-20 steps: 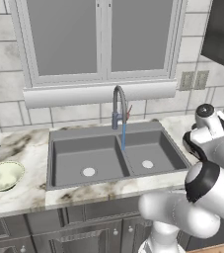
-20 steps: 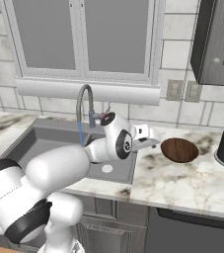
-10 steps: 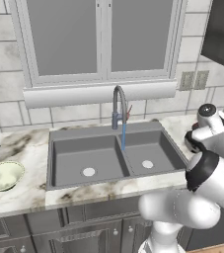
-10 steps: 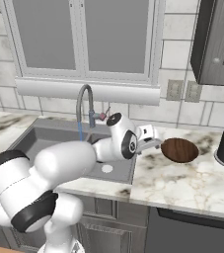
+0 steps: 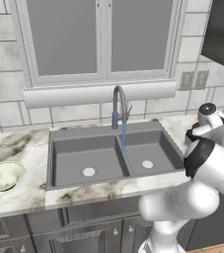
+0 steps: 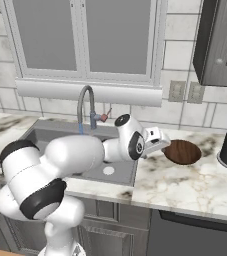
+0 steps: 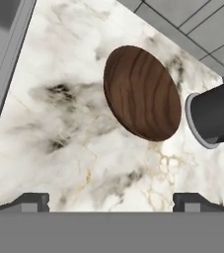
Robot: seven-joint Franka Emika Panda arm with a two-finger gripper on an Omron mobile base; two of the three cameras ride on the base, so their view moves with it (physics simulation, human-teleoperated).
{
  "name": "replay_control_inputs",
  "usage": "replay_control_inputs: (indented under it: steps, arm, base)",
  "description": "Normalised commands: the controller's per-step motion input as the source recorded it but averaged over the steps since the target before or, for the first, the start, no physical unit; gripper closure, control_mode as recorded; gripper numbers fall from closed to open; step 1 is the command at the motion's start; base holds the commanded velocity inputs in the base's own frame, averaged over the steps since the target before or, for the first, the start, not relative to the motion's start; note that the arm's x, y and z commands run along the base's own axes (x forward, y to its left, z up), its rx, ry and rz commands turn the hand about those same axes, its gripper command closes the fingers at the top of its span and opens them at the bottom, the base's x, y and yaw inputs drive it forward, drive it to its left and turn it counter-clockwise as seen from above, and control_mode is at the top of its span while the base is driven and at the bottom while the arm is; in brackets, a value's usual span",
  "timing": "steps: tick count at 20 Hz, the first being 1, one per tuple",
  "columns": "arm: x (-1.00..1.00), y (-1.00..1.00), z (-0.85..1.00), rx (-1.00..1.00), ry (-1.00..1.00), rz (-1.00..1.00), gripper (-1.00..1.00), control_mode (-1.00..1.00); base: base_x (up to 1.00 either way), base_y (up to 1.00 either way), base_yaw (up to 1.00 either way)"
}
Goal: Rinse each bowl for a few seconds and place them down in the sink or on the counter.
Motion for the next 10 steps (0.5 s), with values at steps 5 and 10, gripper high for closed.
replay_control_inputs:
  steps: [5,10]
  arm:
    - [0.15,-0.14,-0.16,0.0,0.07,0.04,-1.0,-1.0]
    - [0.22,-0.09,-0.16,0.0,0.04,0.03,-1.0,-1.0]
  base:
    - [0.0,0.0,0.0]
    - [0.0,0.0,0.0]
